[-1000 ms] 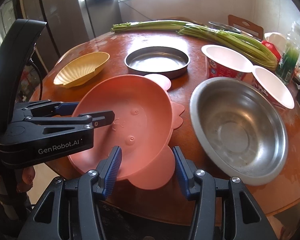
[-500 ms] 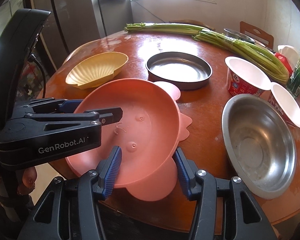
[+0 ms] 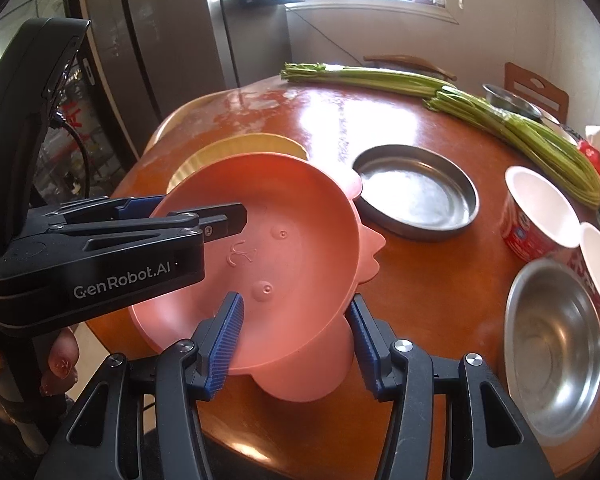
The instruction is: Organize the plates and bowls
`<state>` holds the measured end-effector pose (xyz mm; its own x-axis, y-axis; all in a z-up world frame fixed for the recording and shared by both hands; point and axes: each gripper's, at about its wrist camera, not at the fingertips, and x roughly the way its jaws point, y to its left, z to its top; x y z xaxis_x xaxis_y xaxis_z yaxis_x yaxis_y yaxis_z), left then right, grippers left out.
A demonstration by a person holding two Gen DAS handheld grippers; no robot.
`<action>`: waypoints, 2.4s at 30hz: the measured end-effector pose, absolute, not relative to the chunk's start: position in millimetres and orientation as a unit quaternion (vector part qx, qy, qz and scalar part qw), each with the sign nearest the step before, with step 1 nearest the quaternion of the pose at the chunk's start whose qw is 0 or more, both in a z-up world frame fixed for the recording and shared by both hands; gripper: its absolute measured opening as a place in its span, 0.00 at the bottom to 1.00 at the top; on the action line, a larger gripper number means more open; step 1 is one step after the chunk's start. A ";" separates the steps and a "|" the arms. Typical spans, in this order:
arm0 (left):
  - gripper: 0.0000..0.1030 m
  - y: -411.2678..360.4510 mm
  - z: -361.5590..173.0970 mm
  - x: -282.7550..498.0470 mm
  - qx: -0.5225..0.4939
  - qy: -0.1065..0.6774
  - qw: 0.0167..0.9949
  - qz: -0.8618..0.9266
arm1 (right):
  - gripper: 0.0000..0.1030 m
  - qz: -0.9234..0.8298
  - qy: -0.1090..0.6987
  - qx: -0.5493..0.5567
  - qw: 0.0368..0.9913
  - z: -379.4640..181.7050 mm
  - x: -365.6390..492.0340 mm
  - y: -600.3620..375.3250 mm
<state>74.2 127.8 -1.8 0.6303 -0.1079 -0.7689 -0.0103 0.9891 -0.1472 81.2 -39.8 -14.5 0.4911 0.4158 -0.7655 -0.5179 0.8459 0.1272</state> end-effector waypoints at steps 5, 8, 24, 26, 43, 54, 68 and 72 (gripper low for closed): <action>0.51 143.0 4.4 83.0 -0.070 0.423 0.903 -0.018 | 0.54 0.277 0.420 -0.059 0.862 -9.1 92.0 -25.0; 0.51 150.8 7.9 86.9 -0.069 0.421 0.904 -0.015 | 0.54 0.279 0.418 -0.060 0.862 -6.0 99.6 -18.2; 0.50 193.5 8.3 132.9 -0.066 0.429 0.901 0.017 | 0.54 0.285 0.407 -0.040 0.867 4.1 136.5 26.7; 0.51 198.4 3.1 141.2 -0.063 0.434 0.898 0.022 | 0.54 0.281 0.413 -0.035 0.866 0.4 140.7 32.6; 0.51 216.2 -26.3 183.5 -0.064 0.469 0.881 0.015 | 0.55 0.252 0.427 -0.023 0.868 -15.5 153.4 55.8; 0.51 219.9 -28.2 186.4 -0.065 0.470 0.880 0.015 | 0.56 0.261 0.423 -0.036 0.867 -15.8 144.5 57.9; 0.51 221.7 -23.2 175.1 -0.070 0.461 0.884 0.019 | 0.57 0.278 0.397 -0.059 0.873 -7.8 127.3 51.5; 0.51 219.9 -18.4 168.6 -0.069 0.456 0.887 0.020 | 0.57 0.275 0.397 -0.058 0.874 -6.3 129.5 50.0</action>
<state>168.6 219.9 -18.4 0.5829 -0.0275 -0.8121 -0.0981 0.9897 -0.1040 129.5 50.0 -6.3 0.5337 0.4354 -0.7250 -0.5273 0.8416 0.1173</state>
